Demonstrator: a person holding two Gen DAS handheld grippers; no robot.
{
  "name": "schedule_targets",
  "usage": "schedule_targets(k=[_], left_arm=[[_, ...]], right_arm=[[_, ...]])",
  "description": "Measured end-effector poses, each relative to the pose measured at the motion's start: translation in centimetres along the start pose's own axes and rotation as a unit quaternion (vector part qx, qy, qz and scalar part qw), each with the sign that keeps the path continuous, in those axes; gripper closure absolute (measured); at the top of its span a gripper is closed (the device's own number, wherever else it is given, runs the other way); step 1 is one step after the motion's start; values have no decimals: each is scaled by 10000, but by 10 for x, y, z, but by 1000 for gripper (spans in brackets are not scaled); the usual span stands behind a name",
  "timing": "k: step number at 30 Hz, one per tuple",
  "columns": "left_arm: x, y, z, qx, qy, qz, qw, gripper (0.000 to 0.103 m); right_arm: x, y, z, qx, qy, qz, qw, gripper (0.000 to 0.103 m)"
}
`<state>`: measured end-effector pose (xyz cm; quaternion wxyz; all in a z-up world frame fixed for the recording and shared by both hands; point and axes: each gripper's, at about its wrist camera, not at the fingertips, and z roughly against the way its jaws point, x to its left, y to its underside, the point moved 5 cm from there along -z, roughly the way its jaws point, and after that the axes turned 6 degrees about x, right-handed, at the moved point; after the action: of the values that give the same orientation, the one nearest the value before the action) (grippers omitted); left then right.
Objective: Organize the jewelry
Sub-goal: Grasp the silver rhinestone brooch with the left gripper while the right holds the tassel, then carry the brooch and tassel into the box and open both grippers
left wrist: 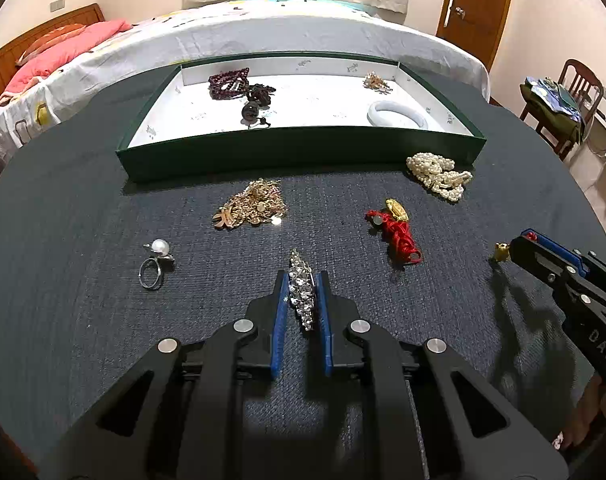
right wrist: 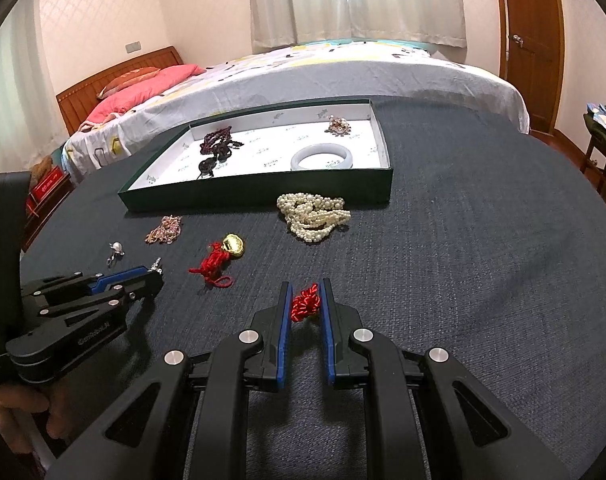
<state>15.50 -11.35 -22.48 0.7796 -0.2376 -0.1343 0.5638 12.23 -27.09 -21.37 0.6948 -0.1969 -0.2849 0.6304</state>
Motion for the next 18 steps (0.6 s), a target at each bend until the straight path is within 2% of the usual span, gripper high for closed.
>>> schedule_targets(k=[10, 18], left_arm=[[11, -12, 27, -355, 39, 132, 9993, 89], [15, -36, 47, -630, 142, 203, 9977, 89]], right_arm=[[11, -10, 6, -64, -85, 108, 9999, 89], [21, -39, 15, -307, -204, 204, 9991, 89]])
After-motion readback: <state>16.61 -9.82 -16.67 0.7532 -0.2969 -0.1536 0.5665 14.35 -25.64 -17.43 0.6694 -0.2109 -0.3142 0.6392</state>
